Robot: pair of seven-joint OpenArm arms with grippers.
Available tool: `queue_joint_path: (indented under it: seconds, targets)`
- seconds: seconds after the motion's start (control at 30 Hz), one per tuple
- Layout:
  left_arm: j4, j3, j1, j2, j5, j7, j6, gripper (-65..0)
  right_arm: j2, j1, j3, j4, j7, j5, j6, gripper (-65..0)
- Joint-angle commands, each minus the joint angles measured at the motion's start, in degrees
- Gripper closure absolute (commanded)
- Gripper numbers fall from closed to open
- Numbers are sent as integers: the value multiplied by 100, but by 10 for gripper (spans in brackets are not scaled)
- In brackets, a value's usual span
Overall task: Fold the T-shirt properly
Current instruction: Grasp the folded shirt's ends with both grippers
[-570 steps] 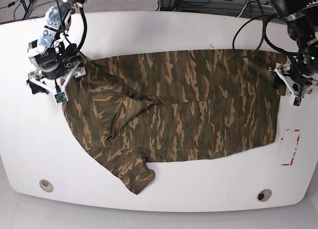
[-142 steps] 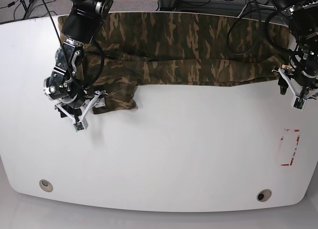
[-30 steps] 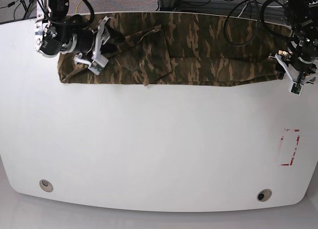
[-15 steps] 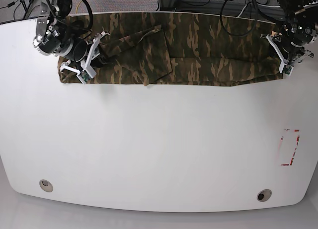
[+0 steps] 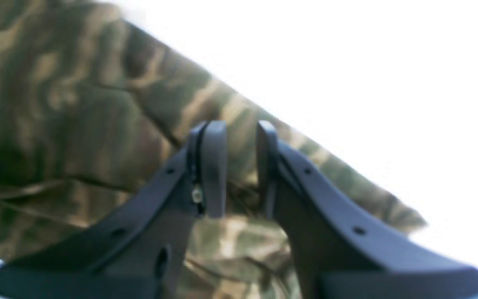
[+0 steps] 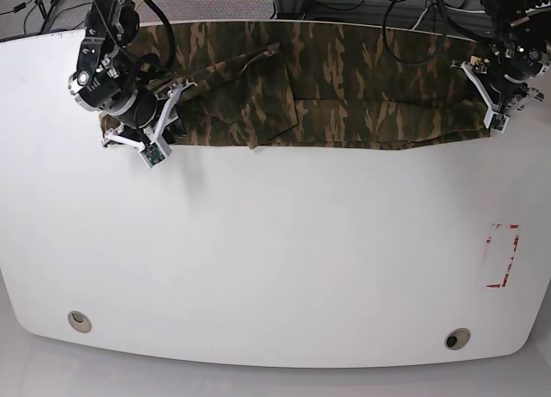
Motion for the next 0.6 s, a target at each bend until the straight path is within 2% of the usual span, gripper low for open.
queue_joint_path:
  seconds: [0.0, 0.17, 0.47, 0.57]
  targets:
    - [75, -20, -37, -84, -32, -68, 12, -240, 145, -164, 56, 84, 5, -64, 12, -122]
    - [67, -20, -169, -92, -5, -68, 12, -240, 550, -595, 65, 75, 22, -28, 12, -120]
    - [75, -20, -177, -92, -14, -68, 12, -240, 901, -1272, 82, 66, 31, -28, 12, -117]
    - [75, -20, -177, -92, -14, -68, 12, -240, 919, -1430, 100, 154, 31, -28, 12, -117]
